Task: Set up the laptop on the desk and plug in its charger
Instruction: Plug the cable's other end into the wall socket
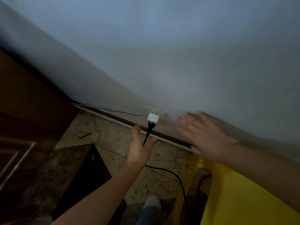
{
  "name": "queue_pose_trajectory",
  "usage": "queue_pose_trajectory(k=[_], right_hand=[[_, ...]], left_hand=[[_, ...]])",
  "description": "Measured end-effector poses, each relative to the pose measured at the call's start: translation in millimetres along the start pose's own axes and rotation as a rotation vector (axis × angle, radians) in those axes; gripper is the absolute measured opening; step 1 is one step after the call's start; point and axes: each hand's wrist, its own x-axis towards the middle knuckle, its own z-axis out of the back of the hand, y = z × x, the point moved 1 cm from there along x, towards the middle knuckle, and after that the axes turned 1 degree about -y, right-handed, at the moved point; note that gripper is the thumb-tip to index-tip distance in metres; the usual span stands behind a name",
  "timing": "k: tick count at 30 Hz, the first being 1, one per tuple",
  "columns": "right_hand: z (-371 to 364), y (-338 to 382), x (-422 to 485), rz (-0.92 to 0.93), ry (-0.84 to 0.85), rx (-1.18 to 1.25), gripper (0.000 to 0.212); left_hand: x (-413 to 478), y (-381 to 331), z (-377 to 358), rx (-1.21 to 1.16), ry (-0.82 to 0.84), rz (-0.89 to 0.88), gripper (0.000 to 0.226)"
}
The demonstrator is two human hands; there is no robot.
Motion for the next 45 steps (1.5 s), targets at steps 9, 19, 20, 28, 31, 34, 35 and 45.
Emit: queue_pose_trajectory(k=[9,19,20,28,31,34,35,45], right_hand=[[172.2,-13.8,-82.9,-0.100,-0.103,0.216,0.083],[367.0,-47.0,-259.8,-0.294,-0.291,0.200,0.078],[383.1,-50.5,-283.0,-0.334,-0.320,0.226,0.078],[434.9,-57.3,-429.5,-0.544,-0.486,0.367,0.081],[432.4,-57.6,-454.2,-0.578,-0.485,0.383,0.083],[426.8,-50.0,-475.7,-0.620,-0.489,0.403,0.084],[423.8,-45.8,-483.3,-0.634,-0.490,0.410,0.084],[387.4,29.6,-600.9,-0.790,-0.420,0.435,0.083]], left_hand=[[-94.7,-214.7,92.2,0.623,0.120,-0.854,0.059],[-239.0,-405.5,180.0,0.816,0.026,-0.950,0.078],[-256.6,-420.4,188.5,0.812,-0.007,-0.941,0.079],[-366.8,-495.1,225.1,0.673,-0.166,-0.933,0.077],[-391.3,-501.7,225.0,0.678,-0.162,-0.928,0.077],[-411.2,-506.4,227.5,0.722,-0.151,-0.933,0.081],[-417.2,-507.9,227.9,0.742,-0.149,-0.941,0.082],[-493.2,-500.1,199.2,0.778,-0.003,-1.048,0.083]])
